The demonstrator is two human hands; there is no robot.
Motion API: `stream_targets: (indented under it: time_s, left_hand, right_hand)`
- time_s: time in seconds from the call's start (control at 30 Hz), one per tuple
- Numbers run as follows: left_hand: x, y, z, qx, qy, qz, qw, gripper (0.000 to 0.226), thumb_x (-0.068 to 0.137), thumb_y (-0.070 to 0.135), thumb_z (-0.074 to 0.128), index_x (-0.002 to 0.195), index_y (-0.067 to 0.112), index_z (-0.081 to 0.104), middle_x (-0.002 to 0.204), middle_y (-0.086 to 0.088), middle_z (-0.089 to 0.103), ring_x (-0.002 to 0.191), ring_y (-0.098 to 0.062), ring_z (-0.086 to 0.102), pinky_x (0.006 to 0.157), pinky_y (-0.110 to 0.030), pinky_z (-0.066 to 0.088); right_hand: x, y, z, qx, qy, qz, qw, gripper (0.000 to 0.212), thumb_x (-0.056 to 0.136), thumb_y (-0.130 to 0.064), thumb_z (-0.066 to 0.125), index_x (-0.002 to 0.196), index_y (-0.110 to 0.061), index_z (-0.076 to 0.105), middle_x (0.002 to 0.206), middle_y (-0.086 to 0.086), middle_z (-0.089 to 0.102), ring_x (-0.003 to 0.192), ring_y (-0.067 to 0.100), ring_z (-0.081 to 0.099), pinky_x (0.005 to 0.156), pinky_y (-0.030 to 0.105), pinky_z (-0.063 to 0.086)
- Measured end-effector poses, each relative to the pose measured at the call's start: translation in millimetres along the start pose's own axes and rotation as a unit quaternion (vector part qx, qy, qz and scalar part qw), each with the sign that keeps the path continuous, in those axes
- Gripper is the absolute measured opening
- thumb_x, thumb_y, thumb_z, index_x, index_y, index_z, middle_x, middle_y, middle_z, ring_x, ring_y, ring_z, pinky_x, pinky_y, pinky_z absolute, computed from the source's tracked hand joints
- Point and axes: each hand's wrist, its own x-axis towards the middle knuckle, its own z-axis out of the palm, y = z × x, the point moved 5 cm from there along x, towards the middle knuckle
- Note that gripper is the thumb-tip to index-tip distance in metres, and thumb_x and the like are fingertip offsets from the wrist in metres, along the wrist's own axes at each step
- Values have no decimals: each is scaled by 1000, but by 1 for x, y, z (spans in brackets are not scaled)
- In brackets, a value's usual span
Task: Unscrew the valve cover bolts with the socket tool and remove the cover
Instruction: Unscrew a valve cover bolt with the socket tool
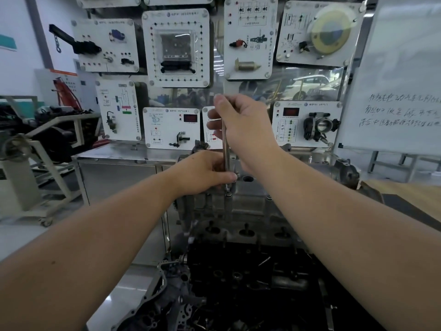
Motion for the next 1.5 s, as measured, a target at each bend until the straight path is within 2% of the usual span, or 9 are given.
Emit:
stream_targets:
  time_s: [0.2, 0.33, 0.5, 0.67, 0.8, 0.93, 1.1, 1.3, 1.5]
  left_hand:
    - [2, -9, 7, -15, 27, 8, 999, 8, 99, 44, 62, 94, 45, 68, 69, 28, 64, 60, 9, 57, 62, -19, 40]
    - [-2, -8, 2, -27, 34, 35, 998, 18, 98, 34, 67, 87, 48, 67, 67, 21, 62, 55, 4, 51, 55, -9, 39]
    - [-7, -8, 7, -31, 64, 41, 997, 13, 96, 35, 69, 86, 28, 66, 68, 20, 61, 59, 4, 53, 60, -10, 42]
    - [-7, -7, 9, -56, 52, 27, 997, 14, 99, 31, 67, 87, 39, 66, 73, 20, 65, 67, 1, 57, 66, -17, 45]
    - [-4, -9, 7, -66, 50, 15, 996, 15, 95, 32, 71, 87, 19, 71, 81, -8, 69, 67, -14, 57, 66, -30, 45]
    - [-3, -9, 8, -46, 59, 18, 997, 26, 94, 38, 71, 95, 12, 71, 84, -10, 69, 67, -22, 60, 66, -28, 46]
    - [-5, -9, 8, -58, 68, 18, 996, 16, 97, 35, 69, 81, 38, 70, 65, 9, 63, 58, -1, 51, 60, -18, 39]
    - [-5, -15, 5, -35, 84, -14, 996, 32, 91, 42, 73, 86, 11, 70, 70, -9, 66, 58, -10, 54, 55, -18, 42]
    - [-6, -12, 6, -31, 90, 10, 995, 20, 90, 36, 73, 91, 16, 72, 86, -10, 74, 82, -31, 69, 78, -46, 57]
  right_hand:
    - [6, 14, -1, 119, -40, 29, 992, 25, 109, -26, 43, 100, -14, 63, 73, 0, 70, 53, 13, 50, 53, 27, 45]
    - [6, 27, 8, 149, -31, 17, 988, 22, 107, -37, 44, 96, -20, 51, 64, -3, 61, 48, 10, 39, 48, 27, 29]
    - [5, 30, 9, 146, 12, -36, 989, 22, 102, -40, 51, 88, -24, 49, 62, -5, 54, 47, 8, 41, 44, 21, 34]
    - [9, 32, 12, 173, -28, -11, 985, 39, 103, -44, 42, 84, -11, 52, 59, -3, 52, 48, 13, 40, 47, 28, 31]
    - [5, 35, 17, 192, -34, -2, 981, 38, 103, -50, 41, 83, -22, 57, 55, -3, 41, 44, 9, 33, 43, 23, 28]
    - [2, 31, 11, 134, 10, -53, 990, 16, 105, -37, 50, 94, -27, 53, 64, 2, 44, 49, 11, 35, 45, 26, 30]
    - [2, 30, 10, 169, -18, 10, 985, 34, 107, -36, 46, 84, -20, 65, 66, 6, 45, 50, 13, 37, 48, 28, 31]
    - [-3, 40, 12, 181, -5, 24, 983, 23, 109, -36, 44, 94, -24, 57, 58, -2, 41, 51, 12, 32, 46, 27, 28]
    - [-11, 43, 4, 132, 72, -66, 986, 10, 102, -25, 59, 92, -24, 58, 71, -2, 68, 50, 12, 53, 47, 25, 42]
